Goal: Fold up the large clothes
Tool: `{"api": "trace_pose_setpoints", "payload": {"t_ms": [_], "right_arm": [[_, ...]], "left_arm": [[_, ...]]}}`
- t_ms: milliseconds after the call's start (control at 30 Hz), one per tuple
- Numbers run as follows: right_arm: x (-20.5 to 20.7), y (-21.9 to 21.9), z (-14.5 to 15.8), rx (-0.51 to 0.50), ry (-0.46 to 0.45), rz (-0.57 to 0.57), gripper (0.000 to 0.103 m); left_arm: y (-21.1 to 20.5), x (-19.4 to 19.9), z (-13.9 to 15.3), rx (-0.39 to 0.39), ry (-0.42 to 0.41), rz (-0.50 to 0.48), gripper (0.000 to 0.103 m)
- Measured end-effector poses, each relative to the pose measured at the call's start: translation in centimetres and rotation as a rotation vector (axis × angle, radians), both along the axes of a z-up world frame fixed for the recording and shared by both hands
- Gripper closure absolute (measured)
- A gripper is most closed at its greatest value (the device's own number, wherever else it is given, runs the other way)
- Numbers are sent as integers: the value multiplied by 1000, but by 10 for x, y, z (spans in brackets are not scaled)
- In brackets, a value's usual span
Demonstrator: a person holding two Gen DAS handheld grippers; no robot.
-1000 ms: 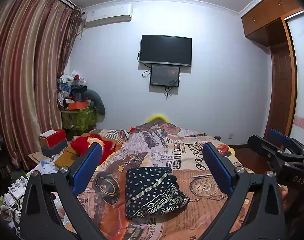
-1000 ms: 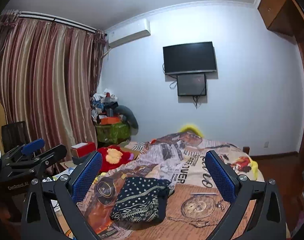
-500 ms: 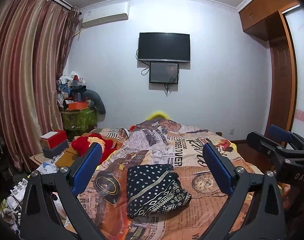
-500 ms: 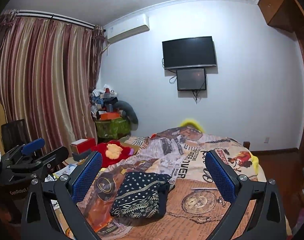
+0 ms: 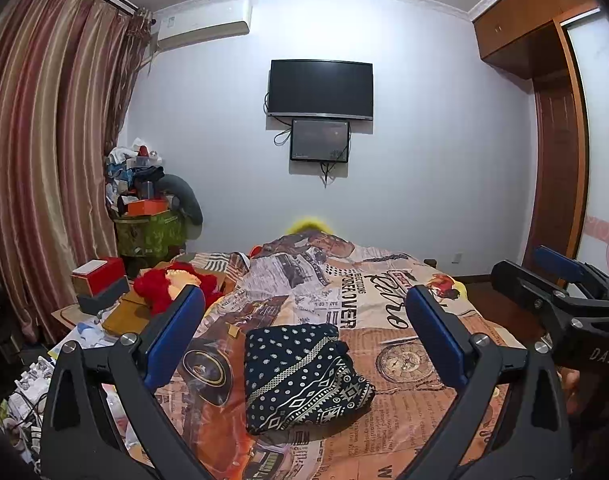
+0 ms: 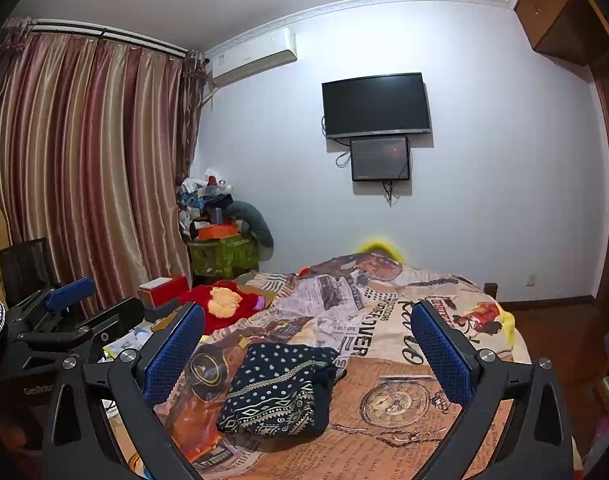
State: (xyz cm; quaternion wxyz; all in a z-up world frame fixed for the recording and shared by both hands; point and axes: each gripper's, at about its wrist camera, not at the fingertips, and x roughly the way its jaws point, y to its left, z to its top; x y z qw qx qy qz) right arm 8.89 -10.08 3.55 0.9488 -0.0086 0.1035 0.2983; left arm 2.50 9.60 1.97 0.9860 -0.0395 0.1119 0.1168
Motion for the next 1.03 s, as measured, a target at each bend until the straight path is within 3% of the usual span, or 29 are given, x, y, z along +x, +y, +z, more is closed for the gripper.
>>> {"api": "trace_pose_setpoints", "payload": {"t_ms": [1033], "right_arm": [[-4, 0, 0, 10, -14, -18, 0]], "left_arm": [[1, 6, -2, -35, 20, -44, 1]]}}
